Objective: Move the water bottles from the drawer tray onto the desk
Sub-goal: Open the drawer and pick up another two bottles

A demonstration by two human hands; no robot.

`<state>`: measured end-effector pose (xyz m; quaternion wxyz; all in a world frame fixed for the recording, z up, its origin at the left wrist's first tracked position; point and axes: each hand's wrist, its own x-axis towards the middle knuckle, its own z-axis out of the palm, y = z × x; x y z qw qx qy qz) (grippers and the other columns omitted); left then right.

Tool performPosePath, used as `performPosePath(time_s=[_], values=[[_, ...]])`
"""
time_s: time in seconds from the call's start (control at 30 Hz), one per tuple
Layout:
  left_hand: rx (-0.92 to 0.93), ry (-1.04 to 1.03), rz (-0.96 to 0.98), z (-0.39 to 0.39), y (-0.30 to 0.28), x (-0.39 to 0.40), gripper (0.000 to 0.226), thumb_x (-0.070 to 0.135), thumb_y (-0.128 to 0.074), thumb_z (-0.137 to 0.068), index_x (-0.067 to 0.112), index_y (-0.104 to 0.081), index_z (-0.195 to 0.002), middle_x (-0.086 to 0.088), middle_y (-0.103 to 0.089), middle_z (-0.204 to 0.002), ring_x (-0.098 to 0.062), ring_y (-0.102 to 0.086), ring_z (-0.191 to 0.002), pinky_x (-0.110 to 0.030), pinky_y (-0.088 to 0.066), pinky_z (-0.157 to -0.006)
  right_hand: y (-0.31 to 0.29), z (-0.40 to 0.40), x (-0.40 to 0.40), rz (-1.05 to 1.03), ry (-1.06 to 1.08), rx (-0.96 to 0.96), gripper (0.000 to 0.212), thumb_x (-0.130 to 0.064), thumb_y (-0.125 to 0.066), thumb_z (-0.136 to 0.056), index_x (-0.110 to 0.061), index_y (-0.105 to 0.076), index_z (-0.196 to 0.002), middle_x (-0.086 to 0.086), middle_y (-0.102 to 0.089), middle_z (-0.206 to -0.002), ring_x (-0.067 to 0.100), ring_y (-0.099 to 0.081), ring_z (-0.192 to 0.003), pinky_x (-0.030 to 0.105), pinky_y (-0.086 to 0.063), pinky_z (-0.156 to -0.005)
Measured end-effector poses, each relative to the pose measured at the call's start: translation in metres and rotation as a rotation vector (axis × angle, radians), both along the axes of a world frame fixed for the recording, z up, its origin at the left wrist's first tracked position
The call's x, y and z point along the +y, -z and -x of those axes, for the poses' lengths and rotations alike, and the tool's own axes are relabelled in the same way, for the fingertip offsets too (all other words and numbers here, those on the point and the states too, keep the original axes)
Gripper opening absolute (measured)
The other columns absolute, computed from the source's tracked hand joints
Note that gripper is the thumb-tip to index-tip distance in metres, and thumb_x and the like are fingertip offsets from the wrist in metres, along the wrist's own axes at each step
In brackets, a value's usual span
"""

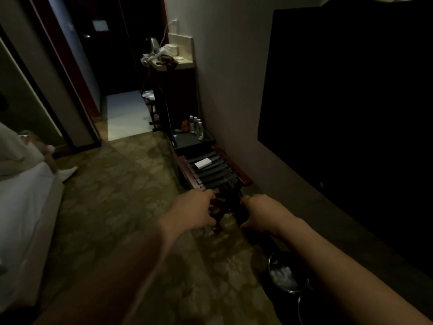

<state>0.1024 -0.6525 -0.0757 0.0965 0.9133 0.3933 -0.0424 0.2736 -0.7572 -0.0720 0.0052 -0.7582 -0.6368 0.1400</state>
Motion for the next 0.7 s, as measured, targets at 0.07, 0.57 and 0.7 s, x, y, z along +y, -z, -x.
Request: performPosePath(time_s=[0.07,0.57,0.7], values=[[-0.016,-0.022,-0.021,-0.013,-0.005,0.038,0.067,0.045,-0.076,-0.076,0.022,-0.050,-0.134,-0.004,-0.058,-0.124,-0.023,-0.059,-0.109,-0.040,-0.054,-0.085,-0.001,-0.015,0.044,0.001,-0.037,-0.002,0.042,-0.036,-0.069,-0.082,-0.017,-0.056,-0.116,0.006,-0.058,-0.109,0.023,-0.058,-0.093,0.030,-0.043,-0.066],[-0.116,-0.173,-0.006,0.008,0.009,0.307,0.069,0.042,-0.074,-0.080,0.023,-0.045,-0.140,-0.006,-0.055,-0.133,-0.023,-0.054,-0.119,-0.028,-0.041,-0.080,0.013,-0.012,0.348,0.026,-0.201,-0.046,0.050,-0.039,-0.076,-0.078,-0.016,-0.056,-0.118,0.009,-0.059,-0.120,0.027,-0.058,-0.105,0.033,-0.051,-0.081],[-0.097,-0.133,-0.036,0.024,0.007,0.405,0.071,0.043,-0.073,-0.081,0.023,-0.042,-0.141,-0.003,-0.053,-0.134,-0.022,-0.055,-0.119,-0.027,-0.039,-0.077,0.009,0.007,0.447,0.002,-0.163,-0.047,0.057,-0.039,-0.075,-0.081,-0.018,-0.054,-0.129,0.008,-0.057,-0.126,0.026,-0.057,-0.110,0.034,-0.051,-0.085]])
